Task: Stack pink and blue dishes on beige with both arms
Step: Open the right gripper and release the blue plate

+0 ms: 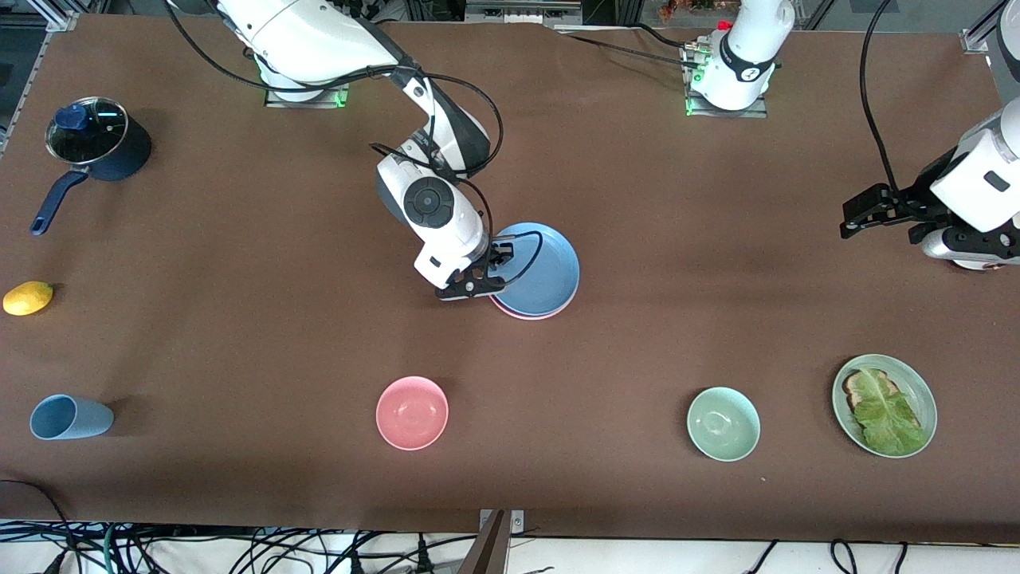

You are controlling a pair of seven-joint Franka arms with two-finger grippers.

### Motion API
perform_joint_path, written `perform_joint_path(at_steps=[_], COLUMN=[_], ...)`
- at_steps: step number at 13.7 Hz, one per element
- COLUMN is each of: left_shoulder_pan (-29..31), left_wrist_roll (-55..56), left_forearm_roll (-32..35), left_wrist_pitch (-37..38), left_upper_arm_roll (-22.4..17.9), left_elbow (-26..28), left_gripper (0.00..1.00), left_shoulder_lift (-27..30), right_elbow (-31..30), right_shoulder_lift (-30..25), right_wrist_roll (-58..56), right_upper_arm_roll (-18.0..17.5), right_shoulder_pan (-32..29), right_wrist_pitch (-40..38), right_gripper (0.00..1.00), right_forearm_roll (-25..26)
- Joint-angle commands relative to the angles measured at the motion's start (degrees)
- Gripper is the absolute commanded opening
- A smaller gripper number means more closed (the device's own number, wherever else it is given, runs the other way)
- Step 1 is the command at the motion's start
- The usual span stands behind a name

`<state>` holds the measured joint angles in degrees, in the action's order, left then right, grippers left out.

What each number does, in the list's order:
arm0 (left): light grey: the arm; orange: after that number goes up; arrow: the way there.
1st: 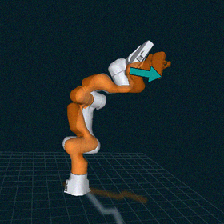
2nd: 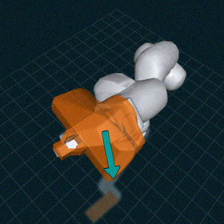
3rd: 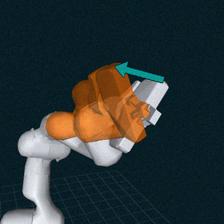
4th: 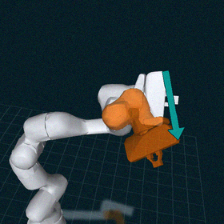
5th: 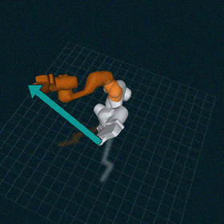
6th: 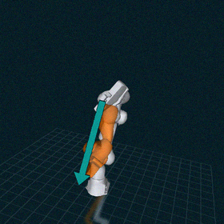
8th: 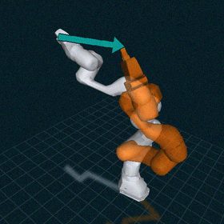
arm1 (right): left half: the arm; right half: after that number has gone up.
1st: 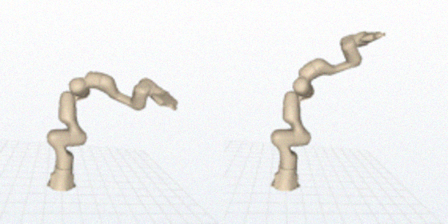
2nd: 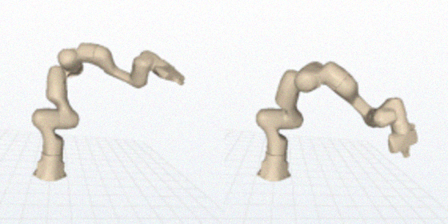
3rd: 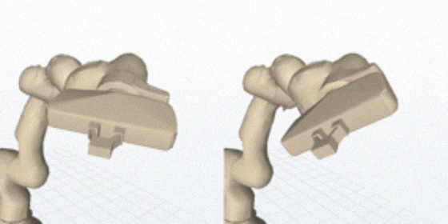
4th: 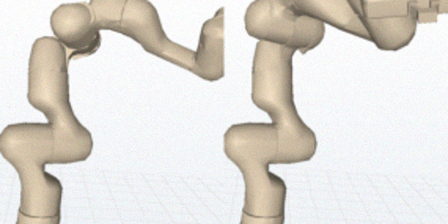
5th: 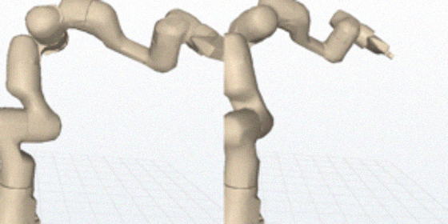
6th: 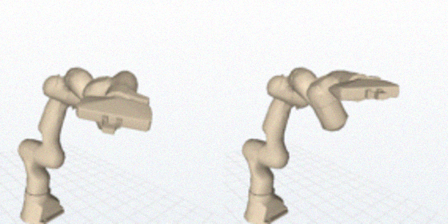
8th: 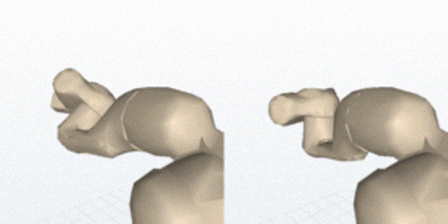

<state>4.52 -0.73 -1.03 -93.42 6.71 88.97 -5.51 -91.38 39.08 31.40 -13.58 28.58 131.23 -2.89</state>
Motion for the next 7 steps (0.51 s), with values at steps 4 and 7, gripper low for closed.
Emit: perform_joint_path(at_steps=[4,7], left_shoulder_pan=[0.2,0.2], left_wrist_roll=[0.0,0.0], left_forearm_roll=[-0.7,-0.7], left_wrist_pitch=[0.0,0.0], left_upper_arm_roll=[0.1,0.1], left_elbow=[-0.1,-0.1], left_gripper=[1.00,1.00], left_shoulder_lift=[0.3,0.3], right_elbow=[-0.1,0.4], right_shoulder_lift=[-0.8,-2.5], right_wrist_roll=[0.7,0.7], right_upper_arm_roll=[0.4,1.9], right_shoulder_pan=[-0.2,-0.2], right_wrist_pitch=[-0.4,-3.7], right_gripper=[0.99,0.99], right_forearm_roll=[1.1,1.1])
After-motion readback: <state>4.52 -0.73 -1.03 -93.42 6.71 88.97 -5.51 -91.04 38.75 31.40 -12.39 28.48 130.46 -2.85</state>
